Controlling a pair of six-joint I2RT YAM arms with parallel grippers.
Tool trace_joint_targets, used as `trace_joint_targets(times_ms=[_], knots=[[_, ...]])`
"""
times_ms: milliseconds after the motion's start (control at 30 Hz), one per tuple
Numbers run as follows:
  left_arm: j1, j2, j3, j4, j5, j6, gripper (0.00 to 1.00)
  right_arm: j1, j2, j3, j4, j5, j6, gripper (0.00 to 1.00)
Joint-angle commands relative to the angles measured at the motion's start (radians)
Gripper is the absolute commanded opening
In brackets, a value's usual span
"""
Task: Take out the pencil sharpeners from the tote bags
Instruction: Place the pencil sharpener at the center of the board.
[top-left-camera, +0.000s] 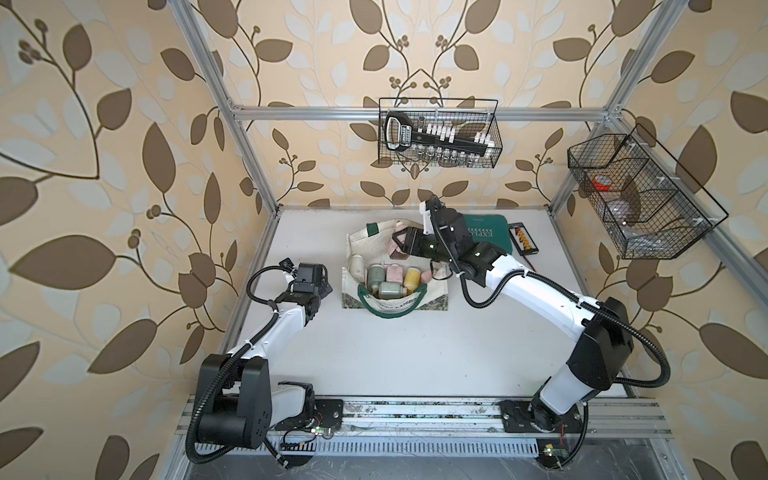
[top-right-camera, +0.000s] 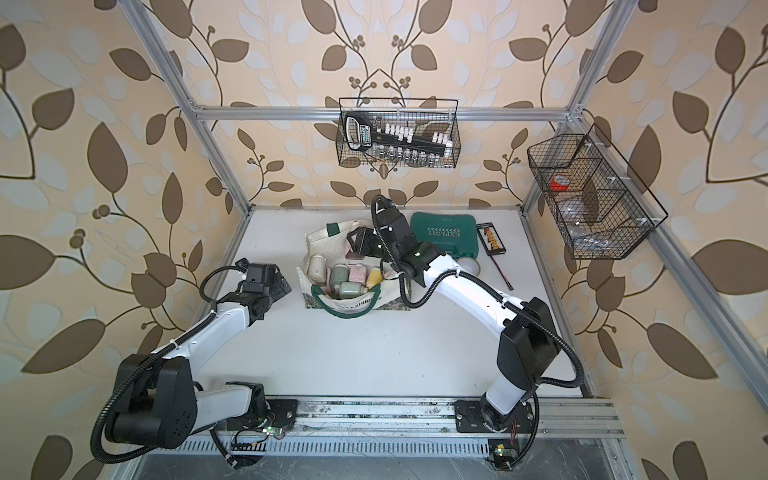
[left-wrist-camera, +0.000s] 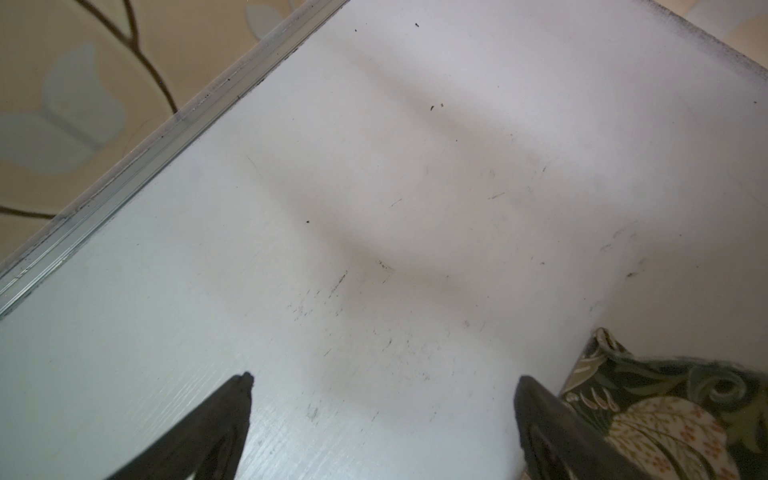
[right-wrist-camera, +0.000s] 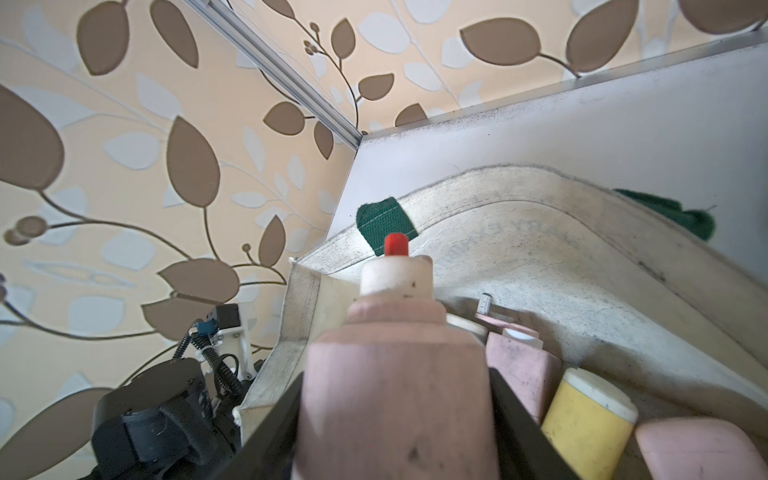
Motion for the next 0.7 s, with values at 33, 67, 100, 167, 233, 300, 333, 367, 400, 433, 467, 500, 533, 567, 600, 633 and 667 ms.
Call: trace_joint_targets(times_ms=[33,67,100,167,233,300,333,367,400,433,467,500,533,567,600,633,667], knots=[[-0.005,0.004,0.040,-0.020,-0.045,-0.028,0.99,-0.028,-0.089,-0.005,0.034,-0.007,-0.001,0.41],[-0.005,0.006,0.042,-0.020,-0.046,-0.028,0.99,-0.036,-0.107,-0.005,0.028,-0.009,-0.005,0.41],[-0.005,0.007,0.043,-0.020,-0.044,-0.028,0.99,-0.048,-0.126,-0.009,0.024,-0.013,-0.005,0.41],[-0.005,0.009,0.044,-0.021,-0.042,-0.027,0.99,-0.069,-0.169,-0.027,0.025,-0.024,-0.005,0.41],[-0.005,0.009,0.044,-0.020,-0.042,-0.027,0.99,-0.094,-0.215,-0.050,0.025,-0.034,-0.002,0.40],[-0.005,0.009,0.044,-0.019,-0.043,-0.027,0.99,-0.129,-0.263,-0.075,0.023,-0.056,0.004,0.40],[-0.005,0.009,0.044,-0.019,-0.044,-0.027,0.99,-0.150,-0.284,-0.091,0.023,-0.069,0.008,0.40],[-0.005,0.009,0.044,-0.019,-0.043,-0.025,0.99,-0.177,-0.309,-0.107,0.023,-0.083,0.015,0.40],[-0.005,0.009,0.044,-0.019,-0.043,-0.025,0.99,-0.210,-0.336,-0.131,0.024,-0.098,0.024,0.40],[-0.005,0.010,0.044,-0.018,-0.042,-0.024,0.99,-0.240,-0.360,-0.152,0.024,-0.110,0.031,0.40],[-0.005,0.011,0.044,-0.018,-0.039,-0.023,0.99,-0.275,-0.388,-0.175,0.024,-0.122,0.037,0.40],[-0.005,0.012,0.044,-0.016,-0.040,-0.022,0.99,-0.313,-0.414,-0.200,0.018,-0.135,0.040,0.39],[-0.005,0.013,0.045,-0.015,-0.040,-0.021,0.99,-0.344,-0.432,-0.218,0.010,-0.146,0.038,0.39],[-0.005,0.015,0.046,-0.016,-0.038,-0.021,0.99,-0.382,-0.453,-0.239,0.001,-0.168,0.035,0.39],[-0.005,0.015,0.046,-0.015,-0.038,-0.021,0.99,-0.420,-0.466,-0.260,-0.009,-0.195,0.033,0.39],[-0.005,0.017,0.046,-0.016,-0.038,-0.021,0.99,-0.454,-0.478,-0.280,-0.016,-0.216,0.033,0.39],[-0.005,0.017,0.045,-0.015,-0.038,-0.022,0.99,-0.490,-0.490,-0.306,-0.022,-0.241,0.030,0.39]])
